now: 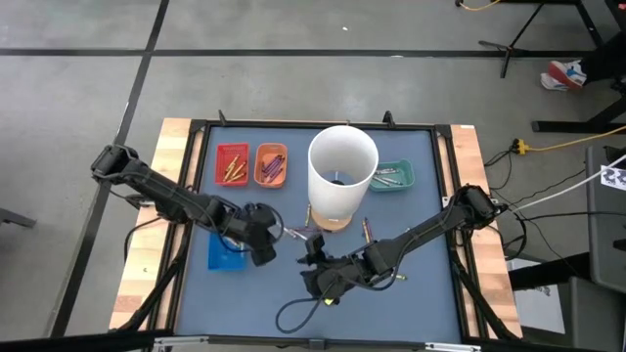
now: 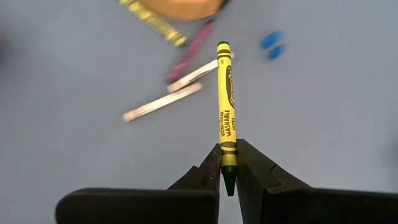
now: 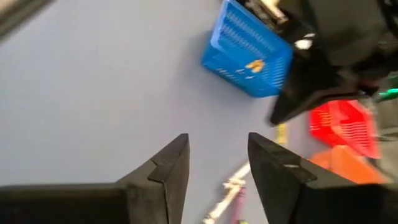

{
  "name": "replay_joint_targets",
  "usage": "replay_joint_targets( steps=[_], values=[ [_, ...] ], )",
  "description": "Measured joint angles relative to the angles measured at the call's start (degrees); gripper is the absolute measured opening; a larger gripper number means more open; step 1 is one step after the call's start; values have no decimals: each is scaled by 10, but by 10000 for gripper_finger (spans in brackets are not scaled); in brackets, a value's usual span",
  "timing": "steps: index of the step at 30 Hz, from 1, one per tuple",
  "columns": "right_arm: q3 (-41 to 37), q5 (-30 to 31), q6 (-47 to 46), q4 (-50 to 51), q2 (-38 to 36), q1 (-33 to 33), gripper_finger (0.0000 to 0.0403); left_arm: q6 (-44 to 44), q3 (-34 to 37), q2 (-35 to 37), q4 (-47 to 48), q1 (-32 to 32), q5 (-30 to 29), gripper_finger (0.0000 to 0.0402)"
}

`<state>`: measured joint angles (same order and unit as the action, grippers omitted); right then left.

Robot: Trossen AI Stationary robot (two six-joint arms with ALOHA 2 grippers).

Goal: Sort crayons
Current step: Put the green crayon into the red bin

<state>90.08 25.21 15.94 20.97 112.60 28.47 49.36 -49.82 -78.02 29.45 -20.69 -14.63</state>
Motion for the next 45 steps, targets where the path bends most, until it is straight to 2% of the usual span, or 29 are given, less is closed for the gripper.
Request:
replay_joint_targets(
  steps=[5,9,17,21,29,37,45],
  values=[
    [0,-63,-80,40,0,0,163,0,0,0,75,16,-29,14],
    [0,-97,-125,90,0,0,163,0,0,0,118,31,-83,14],
    [0,-109,-194,160,1,0,163,0,0,0,156,76,-226,14],
    [0,-110,-208,184,1,0,163,0,0,0,192,114,-270,14],
    [0,-132,-236,212,1,0,163,0,0,0,294,218,-275,14],
    [0,-159,-236,214,1,1,163,-20,0,0,306,295,-275,14],
    [0,-175,-289,279,1,1,163,-34,0,0,306,327,-275,14]
  ],
)
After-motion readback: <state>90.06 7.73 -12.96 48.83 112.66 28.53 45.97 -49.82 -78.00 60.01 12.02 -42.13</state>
